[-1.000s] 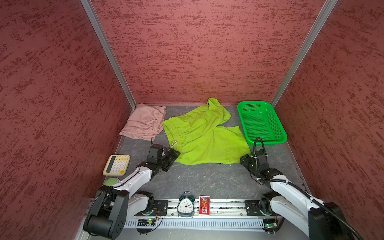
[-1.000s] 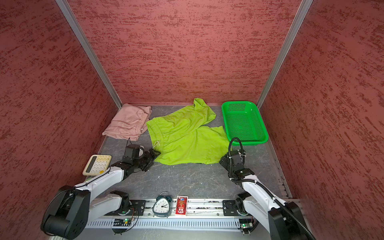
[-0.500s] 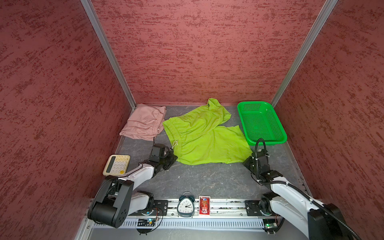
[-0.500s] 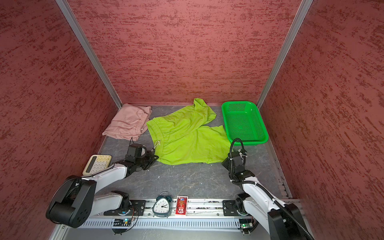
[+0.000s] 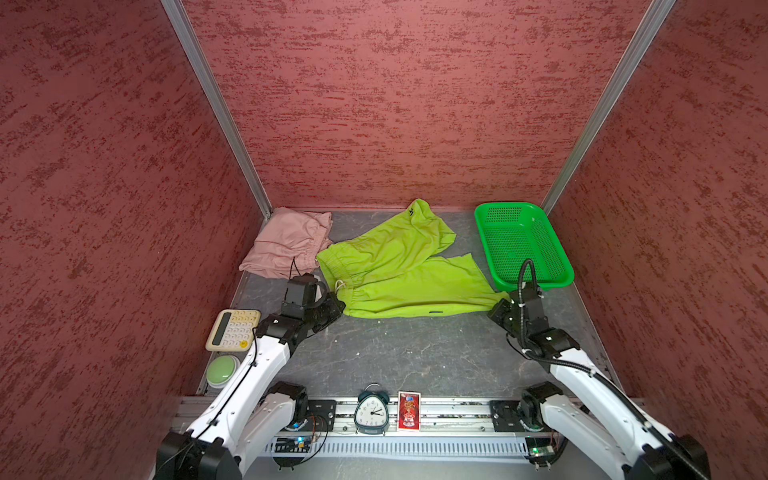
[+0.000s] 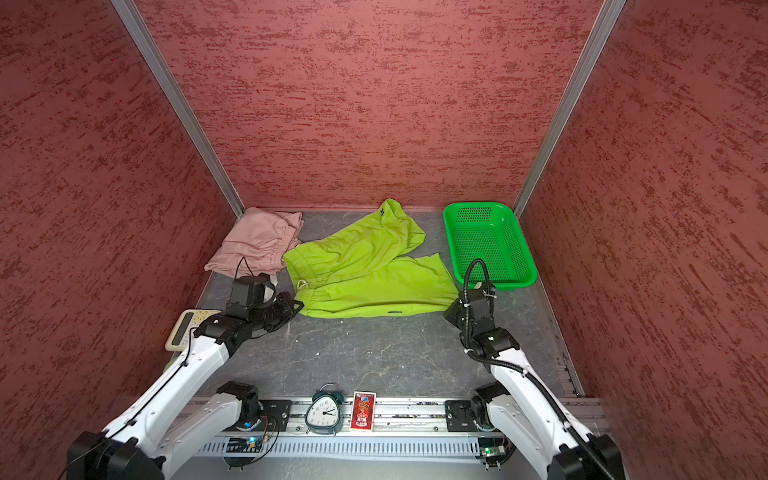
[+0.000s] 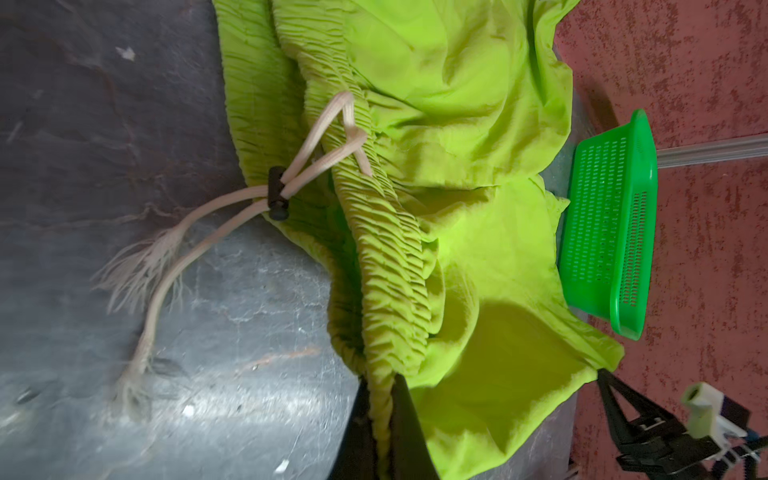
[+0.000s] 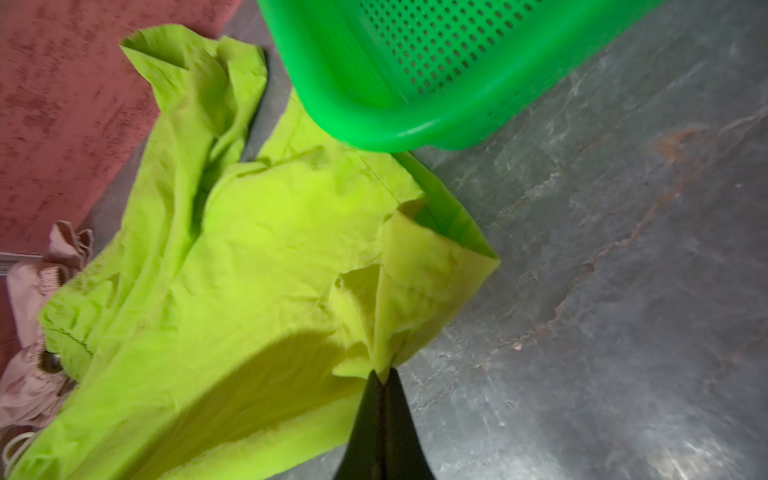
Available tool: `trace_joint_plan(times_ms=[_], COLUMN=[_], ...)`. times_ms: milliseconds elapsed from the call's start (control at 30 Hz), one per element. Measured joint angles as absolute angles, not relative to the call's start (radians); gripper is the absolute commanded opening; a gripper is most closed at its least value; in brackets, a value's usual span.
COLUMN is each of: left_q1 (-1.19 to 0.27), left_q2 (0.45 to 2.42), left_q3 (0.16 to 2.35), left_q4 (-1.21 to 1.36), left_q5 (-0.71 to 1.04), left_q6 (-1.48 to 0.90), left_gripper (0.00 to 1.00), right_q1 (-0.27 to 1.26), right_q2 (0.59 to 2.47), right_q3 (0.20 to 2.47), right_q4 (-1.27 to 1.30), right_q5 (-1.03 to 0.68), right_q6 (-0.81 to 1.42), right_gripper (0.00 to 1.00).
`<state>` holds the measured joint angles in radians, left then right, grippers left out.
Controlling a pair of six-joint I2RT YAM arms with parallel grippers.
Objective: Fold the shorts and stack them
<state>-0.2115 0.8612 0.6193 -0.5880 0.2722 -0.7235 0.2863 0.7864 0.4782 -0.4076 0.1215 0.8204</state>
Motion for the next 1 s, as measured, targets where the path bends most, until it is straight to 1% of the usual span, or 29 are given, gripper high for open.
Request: trace_joint_plan(times_ms=[133,233,467,567,733,1000], left_q1=[-0.205,-0.202,-0.202,-0.202,-0.202,-0.202], left_q2=[0.807,0.786,0.756,0.733,0.712,0.692], left_q3=[0.683,0.743,0.865,0.912,0.981,0.986], left_q4=[-0.731,-0.812,-0.937,-0.996,-1.071,-1.148], left_q5=[0.272,0.288,0.334,0.348,0.36,0.361], left_q6=[-0.692,-0.672,-0.638,-0.634,-0.619,-0.617], left_gripper=[0.0,0.0,0.0,0.0,0.0,0.0], right_q1=[0.293,0.296,0.301,0.304,0.305,0.307], right_q2=[0.703,0.686,0.722,0.749,0.778,0.9], right_q3=[0.594,0.709,0.981,1.059,1.126,1.179], right_q4=[-0.537,-0.628,-0.79,-0.845,-0.906,-0.947], right_q5=[0.127,0.14,0.167,0.169,0.164,0.162], right_q6=[0.801,0.768,0.662,0.621,0.566,0.461], right_gripper=[0.0,0.0,0.0,0.0,0.0,0.0])
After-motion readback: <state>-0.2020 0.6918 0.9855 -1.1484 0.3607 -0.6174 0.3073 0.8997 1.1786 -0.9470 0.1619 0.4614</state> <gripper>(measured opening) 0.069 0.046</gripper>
